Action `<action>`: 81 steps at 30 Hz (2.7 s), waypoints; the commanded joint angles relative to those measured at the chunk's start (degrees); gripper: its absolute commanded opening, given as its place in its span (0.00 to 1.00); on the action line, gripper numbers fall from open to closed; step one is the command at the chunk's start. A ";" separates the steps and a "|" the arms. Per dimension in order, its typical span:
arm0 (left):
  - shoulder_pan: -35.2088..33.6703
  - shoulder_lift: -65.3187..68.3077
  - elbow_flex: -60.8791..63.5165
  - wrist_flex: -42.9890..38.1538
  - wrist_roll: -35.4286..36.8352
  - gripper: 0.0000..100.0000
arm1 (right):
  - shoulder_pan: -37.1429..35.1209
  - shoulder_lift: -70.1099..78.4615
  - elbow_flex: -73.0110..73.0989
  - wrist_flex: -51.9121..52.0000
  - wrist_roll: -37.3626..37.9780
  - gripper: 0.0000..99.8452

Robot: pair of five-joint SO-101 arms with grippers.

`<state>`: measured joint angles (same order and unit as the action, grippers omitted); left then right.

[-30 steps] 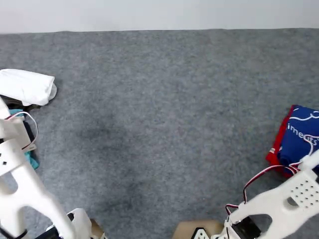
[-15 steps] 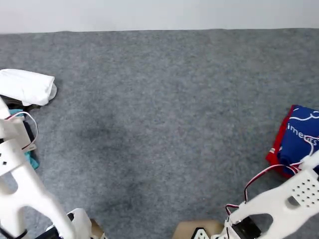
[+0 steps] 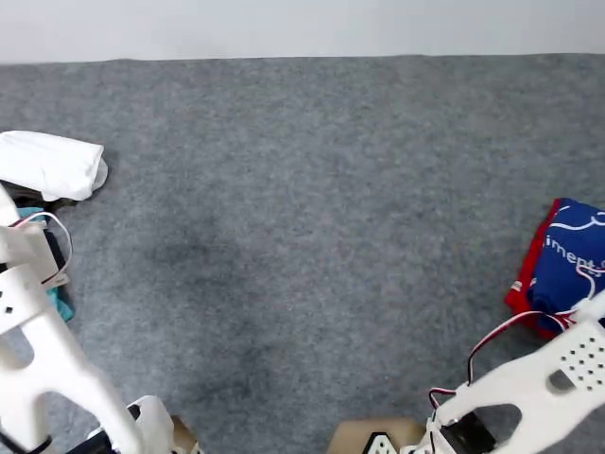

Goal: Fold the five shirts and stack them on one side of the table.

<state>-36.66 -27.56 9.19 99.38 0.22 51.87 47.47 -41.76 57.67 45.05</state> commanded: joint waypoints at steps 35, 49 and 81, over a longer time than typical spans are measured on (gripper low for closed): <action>0.26 -1.41 2.86 0.44 -0.26 0.00 | 4.97 -16.48 5.98 42.95 0.44 0.01; 0.26 -1.41 2.86 0.18 -0.35 0.00 | 5.85 -22.37 1.93 45.05 0.44 0.01; 0.26 -1.49 2.86 0.53 -0.26 0.00 | 3.21 -8.31 -5.19 43.91 0.44 0.01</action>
<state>-36.66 -27.56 12.35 99.38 0.22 55.21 37.10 -44.31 100.22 45.05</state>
